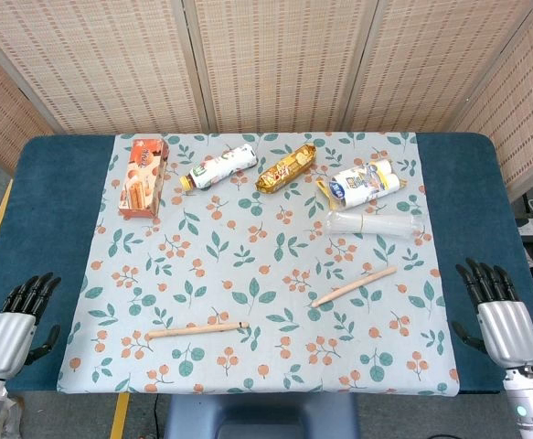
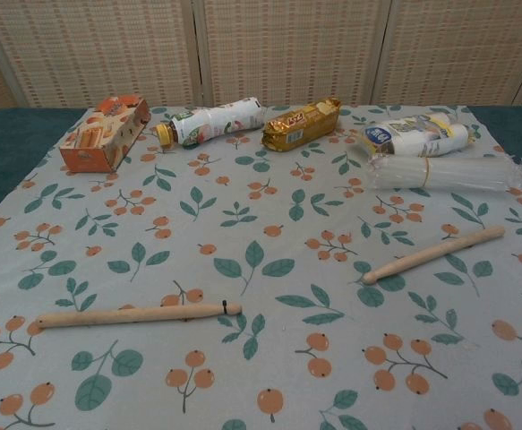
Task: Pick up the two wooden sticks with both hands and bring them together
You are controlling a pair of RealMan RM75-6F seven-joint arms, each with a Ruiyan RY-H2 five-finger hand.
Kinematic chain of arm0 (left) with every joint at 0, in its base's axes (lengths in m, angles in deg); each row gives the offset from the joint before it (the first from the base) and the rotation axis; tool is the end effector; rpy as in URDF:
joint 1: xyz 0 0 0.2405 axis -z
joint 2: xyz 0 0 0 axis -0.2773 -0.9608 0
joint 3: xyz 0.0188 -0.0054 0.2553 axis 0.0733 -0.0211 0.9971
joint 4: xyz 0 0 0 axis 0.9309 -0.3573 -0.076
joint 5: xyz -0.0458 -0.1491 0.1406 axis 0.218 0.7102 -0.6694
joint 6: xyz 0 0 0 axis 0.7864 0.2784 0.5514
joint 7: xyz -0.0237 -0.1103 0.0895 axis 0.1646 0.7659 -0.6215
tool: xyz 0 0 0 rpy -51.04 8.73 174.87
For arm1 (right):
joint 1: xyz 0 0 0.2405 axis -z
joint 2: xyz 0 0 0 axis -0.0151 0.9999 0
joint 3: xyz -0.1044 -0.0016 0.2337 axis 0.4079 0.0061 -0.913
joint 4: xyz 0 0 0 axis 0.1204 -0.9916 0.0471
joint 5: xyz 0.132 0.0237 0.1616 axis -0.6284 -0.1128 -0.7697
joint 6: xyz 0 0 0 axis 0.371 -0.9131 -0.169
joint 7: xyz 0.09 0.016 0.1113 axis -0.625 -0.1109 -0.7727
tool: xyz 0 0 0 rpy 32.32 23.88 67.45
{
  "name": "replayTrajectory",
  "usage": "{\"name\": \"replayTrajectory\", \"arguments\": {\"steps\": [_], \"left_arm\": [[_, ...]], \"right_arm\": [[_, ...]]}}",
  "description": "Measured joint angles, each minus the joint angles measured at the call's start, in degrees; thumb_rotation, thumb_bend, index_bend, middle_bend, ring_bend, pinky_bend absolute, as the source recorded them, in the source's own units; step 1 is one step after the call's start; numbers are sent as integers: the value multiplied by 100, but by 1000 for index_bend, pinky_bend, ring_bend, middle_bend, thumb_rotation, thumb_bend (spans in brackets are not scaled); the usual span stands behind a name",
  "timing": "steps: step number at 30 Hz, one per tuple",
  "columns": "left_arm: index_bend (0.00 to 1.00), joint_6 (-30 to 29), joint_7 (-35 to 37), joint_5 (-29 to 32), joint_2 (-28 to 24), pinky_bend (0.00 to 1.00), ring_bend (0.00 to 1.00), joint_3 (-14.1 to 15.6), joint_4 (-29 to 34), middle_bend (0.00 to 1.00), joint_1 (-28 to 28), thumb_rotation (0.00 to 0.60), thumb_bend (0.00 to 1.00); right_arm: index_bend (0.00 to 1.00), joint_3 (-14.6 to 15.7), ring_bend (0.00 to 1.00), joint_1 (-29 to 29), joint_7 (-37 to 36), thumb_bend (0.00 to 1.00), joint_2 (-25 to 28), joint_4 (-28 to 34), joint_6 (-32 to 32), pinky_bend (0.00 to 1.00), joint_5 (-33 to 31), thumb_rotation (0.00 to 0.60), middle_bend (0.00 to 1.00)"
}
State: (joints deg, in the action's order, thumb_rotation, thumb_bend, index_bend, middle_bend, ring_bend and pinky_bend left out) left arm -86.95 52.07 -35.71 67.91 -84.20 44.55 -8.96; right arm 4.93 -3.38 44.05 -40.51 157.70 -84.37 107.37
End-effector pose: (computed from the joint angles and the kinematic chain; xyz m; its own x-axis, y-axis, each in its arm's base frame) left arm -0.3043 0.1781 0.1419 0.4805 0.1006 0.8712 0.8755 -0.1125 -0.4699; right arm -0.3041 -0.1728 0.1468 0.5055 -0.0409 0.8619 -0.8627 -0.0396 0.5041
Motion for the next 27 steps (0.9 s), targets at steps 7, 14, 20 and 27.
{"name": "replayTrajectory", "arguments": {"steps": [7,14,20,27], "left_arm": [[0,-64,58,-73,10,138,0,-9,14,17,10,600,445],[0,-72,139,-82,59,138,0,-44,-104,18,38,600,443],[0,-57,42,-24,88,139,0,-74,-85,18,52,600,443],[0,23,-19,83,83,143,0,-83,-37,23,62,600,444]], "right_arm": [[0,-19,0,-61,107,191,-54,-52,109,0,-39,600,0],[107,-136,0,-511,421,192,-194,-304,804,0,-156,600,113],[294,-265,7,-1193,696,192,-686,-1058,1622,0,-184,600,300],[404,-261,64,-1609,324,192,-1658,-2457,1614,0,218,600,384]]}}
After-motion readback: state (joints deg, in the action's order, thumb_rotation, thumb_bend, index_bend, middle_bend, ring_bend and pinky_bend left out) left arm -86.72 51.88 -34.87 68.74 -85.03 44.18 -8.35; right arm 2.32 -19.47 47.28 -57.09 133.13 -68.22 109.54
